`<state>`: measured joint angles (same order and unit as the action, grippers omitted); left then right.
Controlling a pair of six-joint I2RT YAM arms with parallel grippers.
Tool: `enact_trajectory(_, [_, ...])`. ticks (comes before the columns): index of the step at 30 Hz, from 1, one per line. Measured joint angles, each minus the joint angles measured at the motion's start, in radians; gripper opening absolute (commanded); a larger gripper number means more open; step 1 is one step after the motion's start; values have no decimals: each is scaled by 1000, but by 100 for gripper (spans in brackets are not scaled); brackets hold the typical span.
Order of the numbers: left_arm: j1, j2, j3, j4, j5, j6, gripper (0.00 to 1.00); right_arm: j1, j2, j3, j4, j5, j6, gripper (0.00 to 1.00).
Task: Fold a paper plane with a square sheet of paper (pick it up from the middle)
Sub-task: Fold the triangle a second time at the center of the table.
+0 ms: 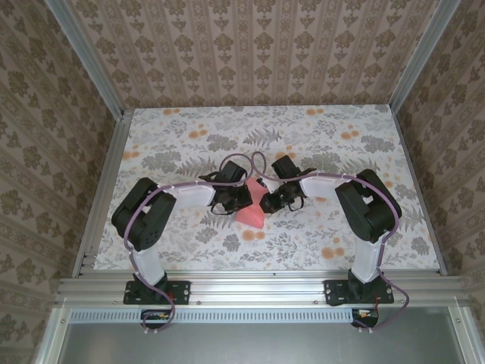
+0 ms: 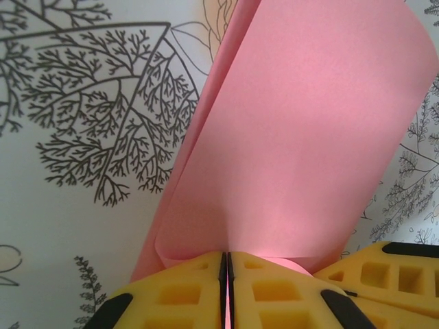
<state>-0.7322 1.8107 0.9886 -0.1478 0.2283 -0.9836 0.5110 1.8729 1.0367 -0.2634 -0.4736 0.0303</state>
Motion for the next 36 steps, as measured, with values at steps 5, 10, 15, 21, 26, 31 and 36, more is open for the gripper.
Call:
enact_trajectory(5, [-8,-38,0,-10,5,0,14,0,-1,-2,3,0,0,9])
enact_trajectory(10, [-37,-73,-1,-5,17,-18,12,0,-2,-5,6,0,3,9])
enact_trajectory(15, [-62,-70,-36,17,30,-53,11,0,-2,-5,7,0,4,9])
enact_trajectory(21, [-72,-25,-63,53,31,-87,10,0,-2,-6,10,0,4,9])
enact_trajectory(26, [-71,-28,-66,63,33,-98,10,0,-4,-10,13,0,4,9])
enact_trajectory(31, [-73,-39,-66,44,22,-98,11,0,-4,-10,14,0,7,9])
enact_trajectory(36, [-86,-68,-65,21,22,-97,12,0,-4,-10,14,0,8,9])
